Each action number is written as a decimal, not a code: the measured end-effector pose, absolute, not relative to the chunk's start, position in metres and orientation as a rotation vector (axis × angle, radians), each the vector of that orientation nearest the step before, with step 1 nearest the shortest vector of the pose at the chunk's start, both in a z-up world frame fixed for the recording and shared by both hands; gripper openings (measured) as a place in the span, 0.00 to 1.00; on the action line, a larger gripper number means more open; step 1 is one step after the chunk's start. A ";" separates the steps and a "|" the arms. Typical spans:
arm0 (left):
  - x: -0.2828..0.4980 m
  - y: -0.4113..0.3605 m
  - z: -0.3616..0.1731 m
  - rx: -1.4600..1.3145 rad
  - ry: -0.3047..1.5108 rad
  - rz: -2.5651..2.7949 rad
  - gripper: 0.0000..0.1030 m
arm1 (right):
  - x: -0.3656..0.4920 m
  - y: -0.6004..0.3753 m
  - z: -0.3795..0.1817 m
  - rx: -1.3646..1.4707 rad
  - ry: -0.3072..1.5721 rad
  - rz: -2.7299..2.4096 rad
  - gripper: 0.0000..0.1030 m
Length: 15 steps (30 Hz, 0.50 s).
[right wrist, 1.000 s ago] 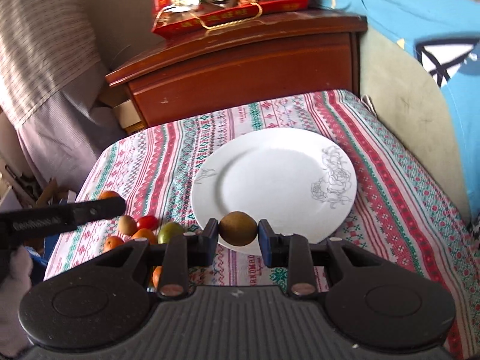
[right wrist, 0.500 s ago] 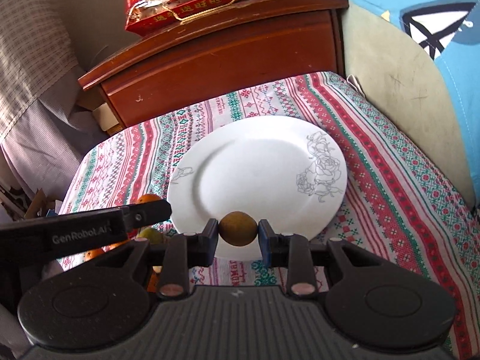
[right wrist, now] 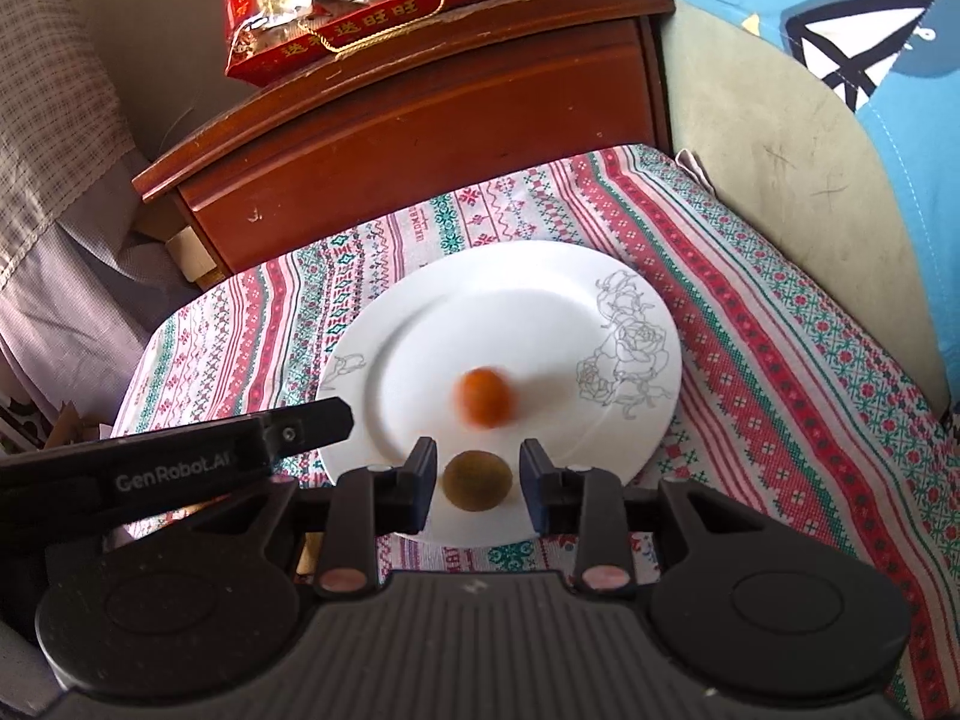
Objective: Organize fruits
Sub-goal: 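Open both grippers to drop the kiwi and mandarin onto the plate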
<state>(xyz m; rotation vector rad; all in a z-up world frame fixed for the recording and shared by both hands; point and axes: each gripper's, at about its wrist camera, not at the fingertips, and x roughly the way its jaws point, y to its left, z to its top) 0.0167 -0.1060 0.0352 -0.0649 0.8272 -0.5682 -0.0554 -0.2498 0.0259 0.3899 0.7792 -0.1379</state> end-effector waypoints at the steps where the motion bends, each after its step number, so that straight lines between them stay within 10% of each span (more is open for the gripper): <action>1: 0.018 -0.104 0.036 -0.067 0.834 -0.557 0.30 | -0.056 -0.249 0.026 0.390 0.779 -0.137 0.32; 15: 0.006 -0.069 0.061 -0.120 0.808 -0.521 0.31 | -0.069 -0.237 0.036 0.318 0.749 -0.079 0.41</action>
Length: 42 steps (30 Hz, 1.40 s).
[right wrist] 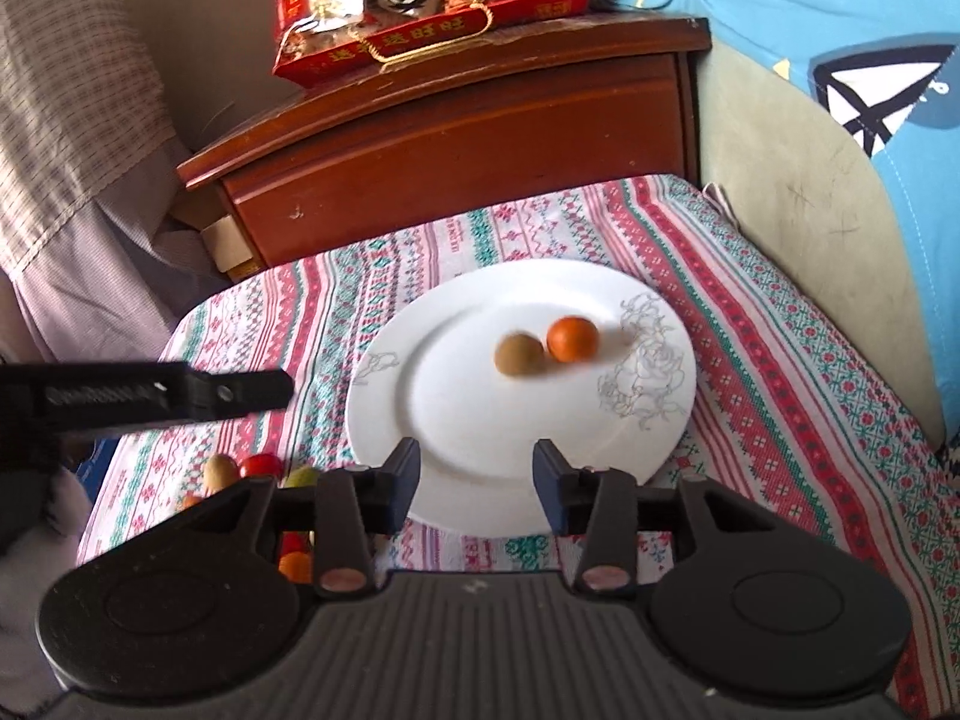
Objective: Organize fruits
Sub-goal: 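Move both grippers back to the fruit cluster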
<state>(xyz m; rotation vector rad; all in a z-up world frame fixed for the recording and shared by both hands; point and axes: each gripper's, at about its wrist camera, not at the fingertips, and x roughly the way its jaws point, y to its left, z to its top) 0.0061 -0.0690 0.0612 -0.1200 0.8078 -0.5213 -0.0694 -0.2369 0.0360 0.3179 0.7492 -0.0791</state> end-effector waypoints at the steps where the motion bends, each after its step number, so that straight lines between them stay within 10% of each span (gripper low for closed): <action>1: 0.004 -0.066 0.063 -0.118 0.799 -0.521 0.31 | -0.071 -0.236 0.035 0.313 0.753 -0.077 0.41; 30: -0.050 0.011 0.016 -0.066 0.908 -0.363 0.59 | -0.099 -0.175 0.020 0.209 0.808 0.151 0.41; 42: -0.062 -0.007 -0.006 0.125 0.866 -0.365 0.95 | -0.095 -0.161 0.005 0.163 0.831 0.181 0.41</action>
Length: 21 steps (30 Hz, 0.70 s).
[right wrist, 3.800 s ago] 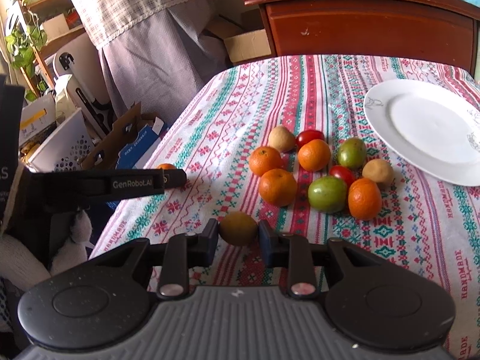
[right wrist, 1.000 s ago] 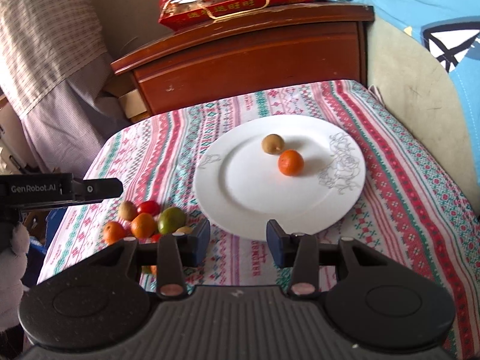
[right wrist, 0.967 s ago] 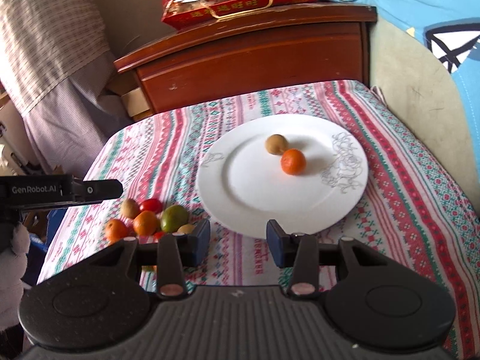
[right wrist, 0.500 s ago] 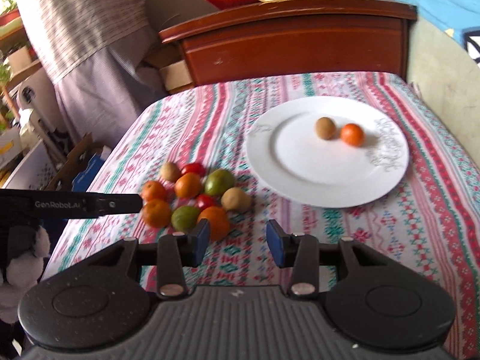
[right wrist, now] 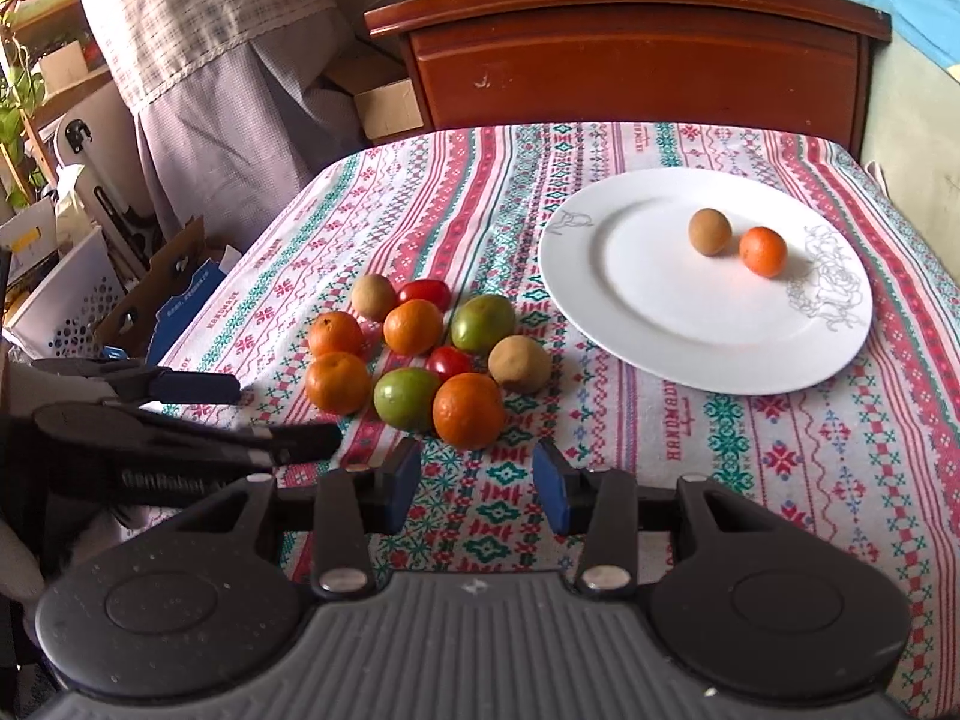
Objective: Organize fruits
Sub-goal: 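Move both grippers back to the fruit cluster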
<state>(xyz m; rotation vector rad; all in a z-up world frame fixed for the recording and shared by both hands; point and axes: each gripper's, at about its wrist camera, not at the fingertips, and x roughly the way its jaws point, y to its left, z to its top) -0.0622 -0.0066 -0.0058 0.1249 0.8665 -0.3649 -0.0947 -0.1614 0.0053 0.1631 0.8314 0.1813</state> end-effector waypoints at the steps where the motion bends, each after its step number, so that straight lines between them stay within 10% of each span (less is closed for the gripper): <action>1: -0.063 -0.010 -0.008 0.155 0.868 -0.374 1.00 | -0.094 -0.160 0.005 0.161 0.830 0.184 0.41; 21: -0.062 -0.005 -0.003 0.139 0.787 -0.363 0.94 | -0.084 -0.157 0.005 0.123 0.801 0.165 0.40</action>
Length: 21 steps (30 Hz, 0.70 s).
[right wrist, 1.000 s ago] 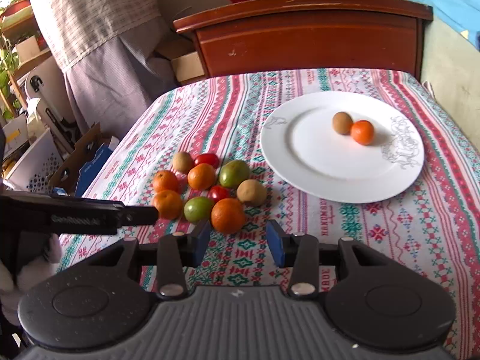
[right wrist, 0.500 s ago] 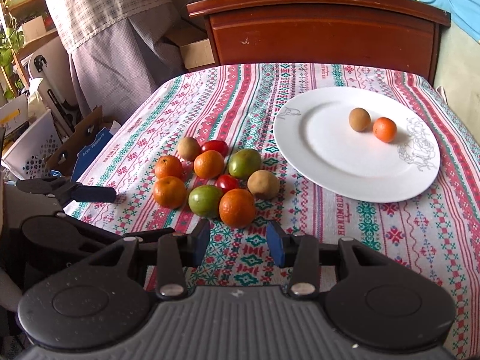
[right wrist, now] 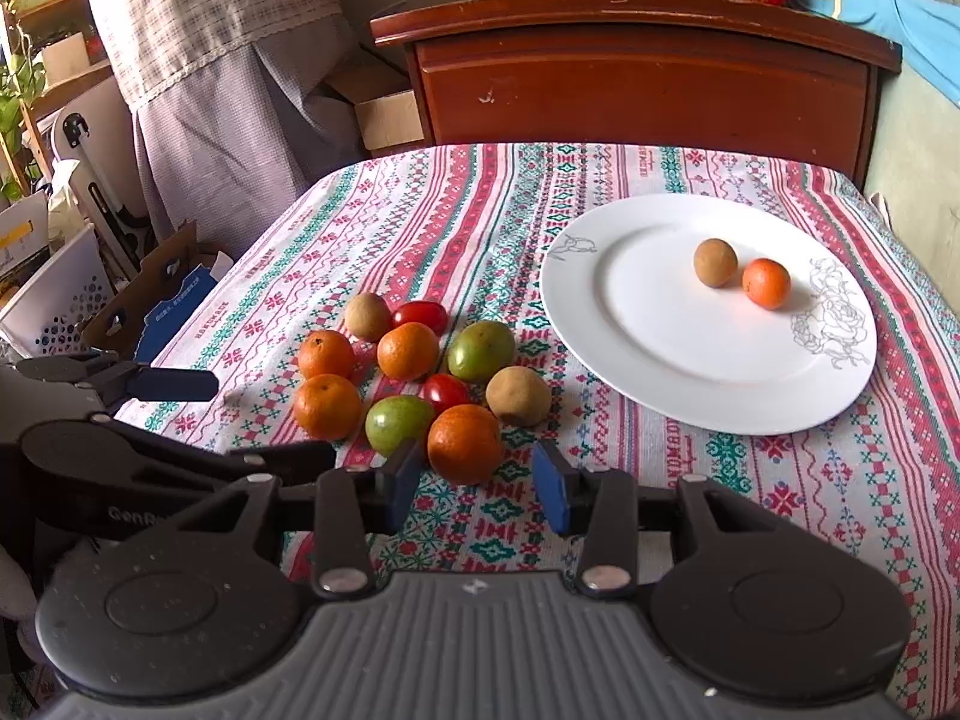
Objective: Organize fruits
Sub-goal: 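Move both grippers back to the fruit cluster, then grasp a mandarin with the left gripper while the right gripper grasps another mandarin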
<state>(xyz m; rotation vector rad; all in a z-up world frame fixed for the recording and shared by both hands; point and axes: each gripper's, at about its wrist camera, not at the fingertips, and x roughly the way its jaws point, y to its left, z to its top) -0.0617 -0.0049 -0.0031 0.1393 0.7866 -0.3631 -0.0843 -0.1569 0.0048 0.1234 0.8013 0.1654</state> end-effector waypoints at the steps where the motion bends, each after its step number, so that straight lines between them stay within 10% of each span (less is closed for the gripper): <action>1: -0.062 -0.006 -0.002 0.147 0.773 -0.364 0.92 | -0.083 -0.157 0.004 0.123 0.803 0.164 0.40; 11: -0.063 -0.019 -0.005 0.174 0.738 -0.463 0.43 | -0.081 -0.157 0.005 0.116 0.805 0.185 0.31; 21: -0.060 -0.024 -0.007 0.172 0.724 -0.492 0.35 | -0.075 -0.153 -0.001 0.113 0.823 0.190 0.31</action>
